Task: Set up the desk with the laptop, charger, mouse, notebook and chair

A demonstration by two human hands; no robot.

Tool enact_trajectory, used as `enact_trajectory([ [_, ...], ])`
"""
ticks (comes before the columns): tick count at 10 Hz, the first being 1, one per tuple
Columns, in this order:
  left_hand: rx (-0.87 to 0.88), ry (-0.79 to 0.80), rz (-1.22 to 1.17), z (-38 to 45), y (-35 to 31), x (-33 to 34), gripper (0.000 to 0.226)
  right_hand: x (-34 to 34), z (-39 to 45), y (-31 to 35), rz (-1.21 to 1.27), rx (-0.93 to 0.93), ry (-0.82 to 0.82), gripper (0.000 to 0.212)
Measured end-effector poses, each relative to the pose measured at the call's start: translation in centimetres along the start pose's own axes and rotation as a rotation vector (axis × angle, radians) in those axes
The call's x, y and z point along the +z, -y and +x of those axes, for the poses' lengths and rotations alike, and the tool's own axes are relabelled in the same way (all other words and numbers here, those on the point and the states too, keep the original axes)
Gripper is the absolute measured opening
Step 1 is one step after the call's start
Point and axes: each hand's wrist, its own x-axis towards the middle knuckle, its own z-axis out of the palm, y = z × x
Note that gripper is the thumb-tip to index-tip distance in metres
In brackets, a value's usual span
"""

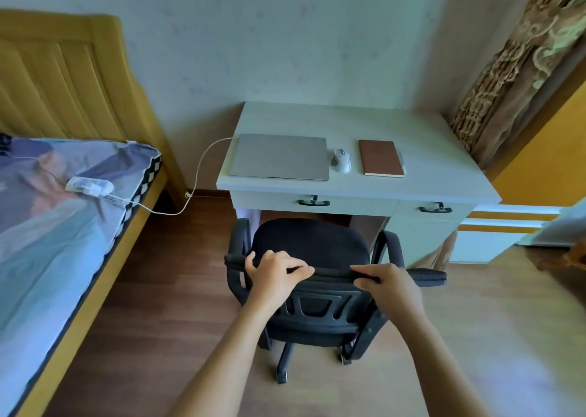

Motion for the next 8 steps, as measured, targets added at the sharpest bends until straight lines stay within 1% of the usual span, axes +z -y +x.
enact_trajectory([
  [2,-0.019,0.003,-0.012,3.2,0.6,-0.3,0.018,-0.1,3.4,1.4,-0.062,-0.037,0.033,0.028],
  [3,-0.027,0.002,-0.009,4.5,0.6,-0.5,0.019,-0.1,4.8,1.7,-0.054,-0.049,0.037,0.03],
  [5,-0.026,0.008,-0.014,5.4,0.6,-0.5,0.018,-1.6,6.5,2.4,-0.116,-0.062,0.118,0.028],
  [6,-0.039,0.052,0.038,5.4,0.4,-0.8,0.022,-2.2,6.7,2.7,-0.125,-0.073,0.153,0.027],
  [7,-0.076,0.087,0.043,5.5,0.1,-1.2,0.028,-2.5,6.5,2.7,-0.131,-0.076,0.168,0.027],
  [8,-0.093,0.142,0.033,6.3,-1.2,-2.1,0.033,-3.1,6.6,3.5,-0.081,-0.091,0.128,0.022],
])
